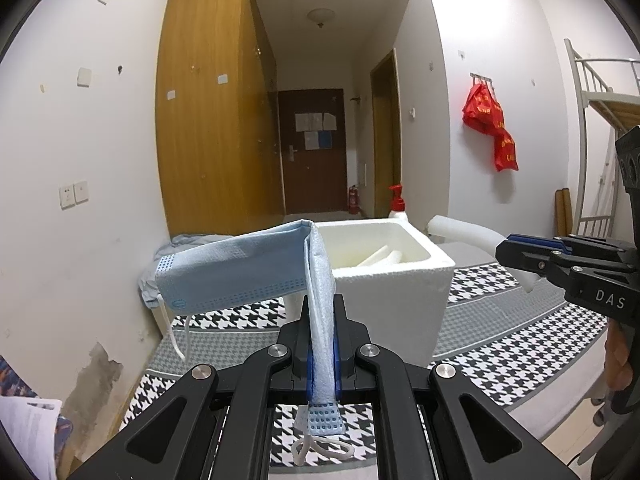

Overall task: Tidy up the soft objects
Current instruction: 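Carry the blue mask and white foam roll in both grippers over the foam box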

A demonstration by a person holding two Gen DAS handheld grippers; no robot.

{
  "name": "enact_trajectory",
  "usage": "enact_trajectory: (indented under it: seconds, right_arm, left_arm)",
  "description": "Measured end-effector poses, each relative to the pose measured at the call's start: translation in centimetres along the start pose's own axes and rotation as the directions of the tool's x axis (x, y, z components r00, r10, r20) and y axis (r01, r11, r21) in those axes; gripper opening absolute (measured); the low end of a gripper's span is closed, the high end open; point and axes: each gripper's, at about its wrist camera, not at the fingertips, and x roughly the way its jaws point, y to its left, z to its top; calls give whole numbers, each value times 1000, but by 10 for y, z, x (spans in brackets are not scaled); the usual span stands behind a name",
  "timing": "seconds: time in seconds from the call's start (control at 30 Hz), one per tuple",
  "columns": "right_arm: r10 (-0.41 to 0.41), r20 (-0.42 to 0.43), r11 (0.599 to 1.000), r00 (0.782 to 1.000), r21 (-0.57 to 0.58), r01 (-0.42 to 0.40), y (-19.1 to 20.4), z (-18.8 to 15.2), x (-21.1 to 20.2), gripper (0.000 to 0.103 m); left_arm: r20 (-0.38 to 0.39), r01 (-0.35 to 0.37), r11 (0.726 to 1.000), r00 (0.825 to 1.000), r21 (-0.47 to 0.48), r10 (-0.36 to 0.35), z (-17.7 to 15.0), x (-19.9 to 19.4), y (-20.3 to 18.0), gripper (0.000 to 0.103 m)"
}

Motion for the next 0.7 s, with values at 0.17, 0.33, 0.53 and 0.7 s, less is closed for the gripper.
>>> enact_trajectory:
  seconds: [0.17, 0.33, 0.53, 0.7]
  right_arm:
    - [-14, -8, 1000, 1000, -13, 13, -1, 10, 8, 21]
    - [-12, -8, 1000, 1000, -24, 12, -4, 20, 17, 21]
    - [10, -18, 1000, 1000, -25, -10, -7, 32, 33, 21]
    - [16, -27, 999, 1000, -36, -17, -3, 41, 48, 21]
  left_arm:
    - [3, -7, 1000, 1000, -11, 7, 6, 7, 5, 7]
    - [7, -22, 1000, 1000, -20, 22, 11, 14, 10, 7]
    - [0, -39, 999, 999, -33, 39, 11, 22, 19, 7]
    - [-5, -56, 997, 998, -48, 56, 10, 26, 31, 7]
